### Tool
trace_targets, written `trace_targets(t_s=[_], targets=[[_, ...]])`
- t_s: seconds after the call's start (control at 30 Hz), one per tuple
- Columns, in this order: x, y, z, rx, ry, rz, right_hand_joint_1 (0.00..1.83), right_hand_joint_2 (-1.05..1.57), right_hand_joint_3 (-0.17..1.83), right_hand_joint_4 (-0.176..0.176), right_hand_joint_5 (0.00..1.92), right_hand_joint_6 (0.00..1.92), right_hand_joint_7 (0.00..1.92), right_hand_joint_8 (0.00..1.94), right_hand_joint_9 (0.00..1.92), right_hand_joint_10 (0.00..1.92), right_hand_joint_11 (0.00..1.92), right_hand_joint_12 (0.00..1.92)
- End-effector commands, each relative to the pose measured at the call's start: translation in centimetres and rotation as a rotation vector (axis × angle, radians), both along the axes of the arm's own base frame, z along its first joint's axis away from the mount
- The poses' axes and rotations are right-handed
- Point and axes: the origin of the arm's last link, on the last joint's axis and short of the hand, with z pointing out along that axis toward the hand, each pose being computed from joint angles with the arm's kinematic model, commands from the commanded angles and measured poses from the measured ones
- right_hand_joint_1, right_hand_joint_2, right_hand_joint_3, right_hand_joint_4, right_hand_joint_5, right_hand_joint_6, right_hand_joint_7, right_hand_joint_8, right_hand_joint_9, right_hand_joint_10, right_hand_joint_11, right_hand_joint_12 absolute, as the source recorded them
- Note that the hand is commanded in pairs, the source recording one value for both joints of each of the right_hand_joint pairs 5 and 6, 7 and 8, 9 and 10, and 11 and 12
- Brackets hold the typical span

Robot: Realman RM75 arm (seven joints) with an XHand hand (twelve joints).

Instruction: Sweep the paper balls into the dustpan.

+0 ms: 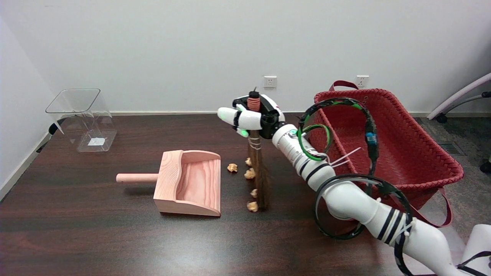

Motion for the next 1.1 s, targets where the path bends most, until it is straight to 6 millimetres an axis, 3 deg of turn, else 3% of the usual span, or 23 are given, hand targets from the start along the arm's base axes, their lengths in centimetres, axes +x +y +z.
trace_targets(t_s=[0.03,0.6,1.1], targets=[[1.5,-1.1,-6.1,0.083,-0.098,0.035,1.18,1.21,0.41,0.000,1.92,1.92,1.92,1.92,1.92,1.92,1.92,1.92],[1.0,-4.5,-11.1,0.094,-0.087,0.011,1.16,1.25,0.37,0.000,1.92,1.92,1.92,1.92,1.92,1.92,1.92,1.92],[2.4,-6.3,-14.0,0.133,-0.143,0.013,1.17,1.22,0.39,0.000,1.92,1.92,1.92,1.92,1.92,1.92,1.92,1.92]])
